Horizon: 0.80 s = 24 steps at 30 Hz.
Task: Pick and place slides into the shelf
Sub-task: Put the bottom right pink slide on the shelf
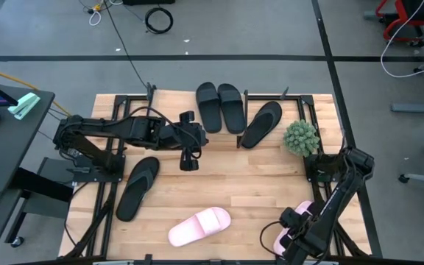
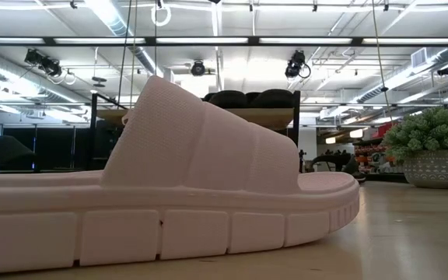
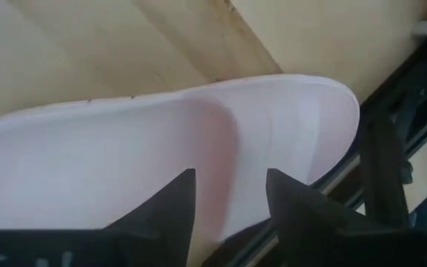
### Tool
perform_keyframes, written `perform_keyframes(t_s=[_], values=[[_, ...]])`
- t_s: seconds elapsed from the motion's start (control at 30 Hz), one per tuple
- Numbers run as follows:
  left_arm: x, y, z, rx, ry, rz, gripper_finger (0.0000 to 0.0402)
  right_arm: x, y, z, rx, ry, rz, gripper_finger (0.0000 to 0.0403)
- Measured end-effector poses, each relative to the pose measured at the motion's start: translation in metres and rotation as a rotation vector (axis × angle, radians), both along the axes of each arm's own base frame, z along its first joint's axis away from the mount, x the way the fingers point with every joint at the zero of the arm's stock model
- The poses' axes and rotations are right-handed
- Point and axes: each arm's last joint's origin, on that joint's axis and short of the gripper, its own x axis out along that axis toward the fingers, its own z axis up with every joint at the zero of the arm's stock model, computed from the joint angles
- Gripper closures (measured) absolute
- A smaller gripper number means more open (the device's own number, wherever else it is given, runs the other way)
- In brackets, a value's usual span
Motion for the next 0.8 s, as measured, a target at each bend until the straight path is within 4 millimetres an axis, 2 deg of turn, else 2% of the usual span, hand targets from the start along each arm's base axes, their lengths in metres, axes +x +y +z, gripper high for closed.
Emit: perform_keyframes(t_s=[0.23, 0.37, 0.47, 0.6, 0.7, 0.8], values=[[0.0, 0.0, 0.0, -0.005, -0.002, 0.005, 0.038, -0.003, -0.003, -0.025, -0.052, 0.086, 0.04, 0.0236], [0.0, 0.0, 0.0, -0.006, -0.002, 0.005, 0.0392, -0.007, -0.009, -0.031, -0.072, 0.111, 0.058, 0.0258], [0.0, 0.0, 0.0, -0.011, -0.004, 0.009, 0.0395, -0.009, -0.012, -0.031, -0.079, 0.118, 0.073, 0.0296], [-0.001, -0.001, -0.001, -0.092, -0.019, 0.077, 0.0392, -0.008, -0.012, -0.03, -0.082, 0.114, 0.061, 0.0378], [-0.009, -0.007, -0.009, -0.087, 0.086, 0.076, 0.0393, -0.006, -0.009, -0.026, -0.083, 0.089, 0.033, 0.0385], [-0.026, -0.018, -0.019, -0.044, 0.277, 0.033, 0.0396, 0.002, -0.004, -0.016, -0.089, -0.014, 0.062, 0.0381]])
